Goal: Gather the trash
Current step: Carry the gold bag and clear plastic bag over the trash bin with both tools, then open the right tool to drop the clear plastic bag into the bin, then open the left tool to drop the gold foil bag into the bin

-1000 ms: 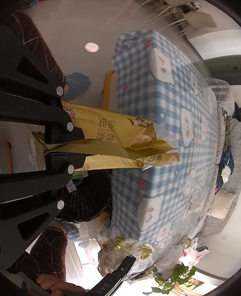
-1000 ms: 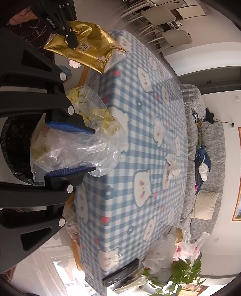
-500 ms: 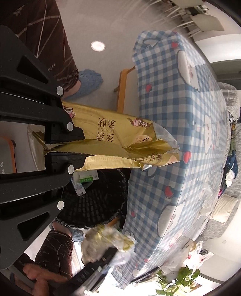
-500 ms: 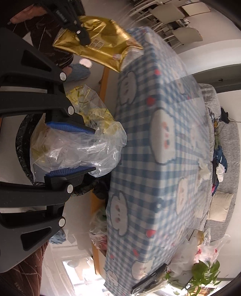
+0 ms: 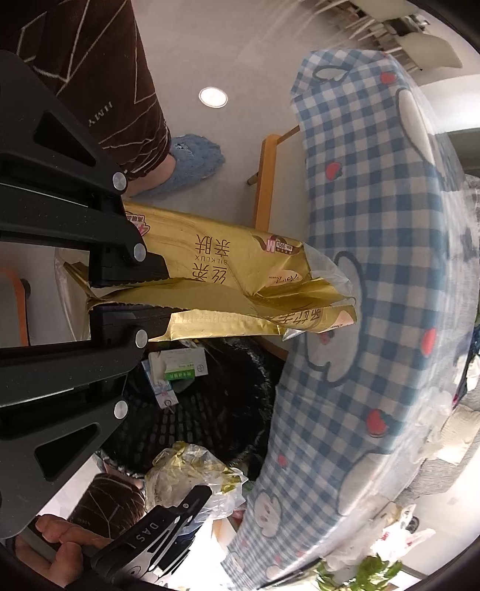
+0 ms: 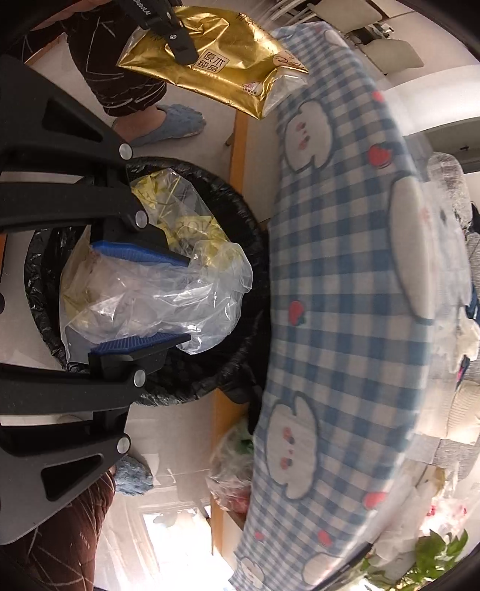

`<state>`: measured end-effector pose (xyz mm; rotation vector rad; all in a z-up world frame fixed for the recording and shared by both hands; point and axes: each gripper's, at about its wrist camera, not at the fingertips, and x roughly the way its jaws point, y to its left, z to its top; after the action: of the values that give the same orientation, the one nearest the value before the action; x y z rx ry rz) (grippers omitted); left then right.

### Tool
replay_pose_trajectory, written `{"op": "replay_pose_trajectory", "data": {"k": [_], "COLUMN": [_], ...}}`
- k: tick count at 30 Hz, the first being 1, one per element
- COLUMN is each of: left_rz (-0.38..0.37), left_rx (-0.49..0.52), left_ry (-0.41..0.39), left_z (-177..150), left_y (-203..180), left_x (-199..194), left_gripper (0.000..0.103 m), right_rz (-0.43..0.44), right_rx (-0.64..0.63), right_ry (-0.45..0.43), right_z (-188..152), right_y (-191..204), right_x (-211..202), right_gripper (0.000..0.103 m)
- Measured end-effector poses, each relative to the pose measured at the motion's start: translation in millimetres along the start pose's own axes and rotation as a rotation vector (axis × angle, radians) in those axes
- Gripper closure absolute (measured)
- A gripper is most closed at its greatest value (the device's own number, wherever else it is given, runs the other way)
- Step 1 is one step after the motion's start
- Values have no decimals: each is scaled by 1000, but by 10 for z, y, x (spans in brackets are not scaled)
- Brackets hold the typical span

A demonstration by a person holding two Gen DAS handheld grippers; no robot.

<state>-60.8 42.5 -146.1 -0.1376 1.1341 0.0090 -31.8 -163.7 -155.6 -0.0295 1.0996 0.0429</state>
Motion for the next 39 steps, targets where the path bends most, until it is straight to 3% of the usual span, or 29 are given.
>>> {"op": "replay_pose_trajectory", "data": {"k": [7, 10, 12, 17, 24, 39], "left_rz": [3, -5, -1, -3, -16, -59], "left_rx": [6, 5, 12, 4, 38, 158], "left_ry": [13, 30, 26, 33, 26, 48], "left_z": [-57, -87, -97, -108, -78, -31], "left_y": [-81, -108, -122, -116, -316, -1096], "left_x": [68, 94, 83, 84, 75, 214], "left_gripper": [98, 98, 98, 98, 98, 98], "right_rz": [8, 7, 7, 1, -34, -126], "right_rx": [-10, -4, 3, 6, 17, 62], "right_ry": [26, 19, 14, -5, -22, -42], "right_z": [-41, -22, -8, 33, 51, 67], "right_y": [16, 34, 33, -20, -339, -1197], "right_x": [124, 121, 108, 32, -69, -236], "right_gripper": [70, 64, 51, 31, 10, 8]}}
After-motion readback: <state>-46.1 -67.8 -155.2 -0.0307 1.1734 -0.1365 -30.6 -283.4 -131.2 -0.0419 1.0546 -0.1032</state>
